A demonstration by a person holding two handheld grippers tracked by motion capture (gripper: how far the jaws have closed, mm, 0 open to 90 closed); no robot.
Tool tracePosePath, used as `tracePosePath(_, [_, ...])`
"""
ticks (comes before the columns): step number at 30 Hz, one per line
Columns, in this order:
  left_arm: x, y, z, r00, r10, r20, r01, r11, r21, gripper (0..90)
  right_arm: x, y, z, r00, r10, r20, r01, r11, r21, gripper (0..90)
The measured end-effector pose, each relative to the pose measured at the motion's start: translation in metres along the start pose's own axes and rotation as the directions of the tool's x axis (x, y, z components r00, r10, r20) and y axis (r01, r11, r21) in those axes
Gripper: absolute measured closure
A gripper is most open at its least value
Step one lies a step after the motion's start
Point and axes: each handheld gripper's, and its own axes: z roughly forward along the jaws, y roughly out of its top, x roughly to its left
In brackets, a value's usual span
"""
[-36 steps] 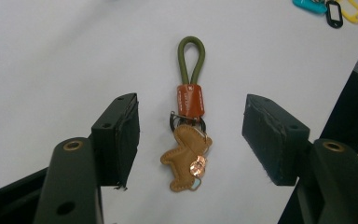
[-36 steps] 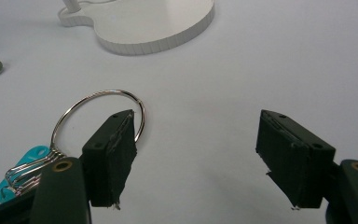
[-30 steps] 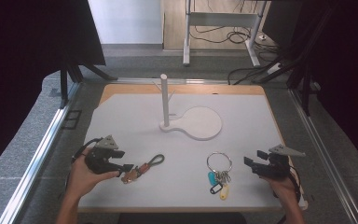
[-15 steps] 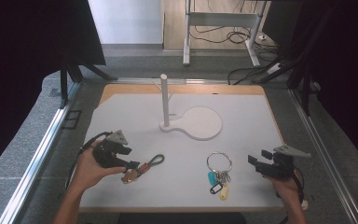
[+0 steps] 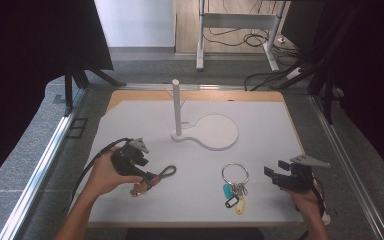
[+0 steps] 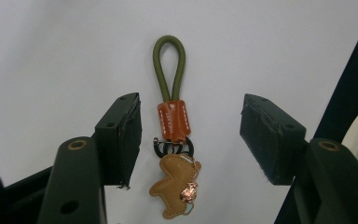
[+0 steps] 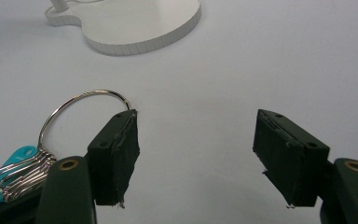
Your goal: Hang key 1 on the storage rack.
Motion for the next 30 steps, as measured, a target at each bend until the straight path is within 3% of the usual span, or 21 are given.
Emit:
tracePosePath(10, [0.0,0.008,0.021,0.9995,-0.03,-0.005,0.031,0.9955,0.089,43.1,0.003,0.002,0.002,0.9999,-0.015,0.001,0.015,1.0,0.007,31.1])
tracePosePath(18, [0.001,0.015,0.044,0.9991,-0.037,-0.02,0.04,0.9823,0.183,48.8,0.006,0.001,0.006,0.9997,-0.024,0.004,0.024,0.999,0.026,31.1])
tracePosePath(30, [0.001,0.017,0.06,0.9993,-0.029,-0.022,0.033,0.9662,0.255,54.9,0.008,0.001,0.009,0.9995,-0.031,0.003,0.031,0.999,0.041,31.1])
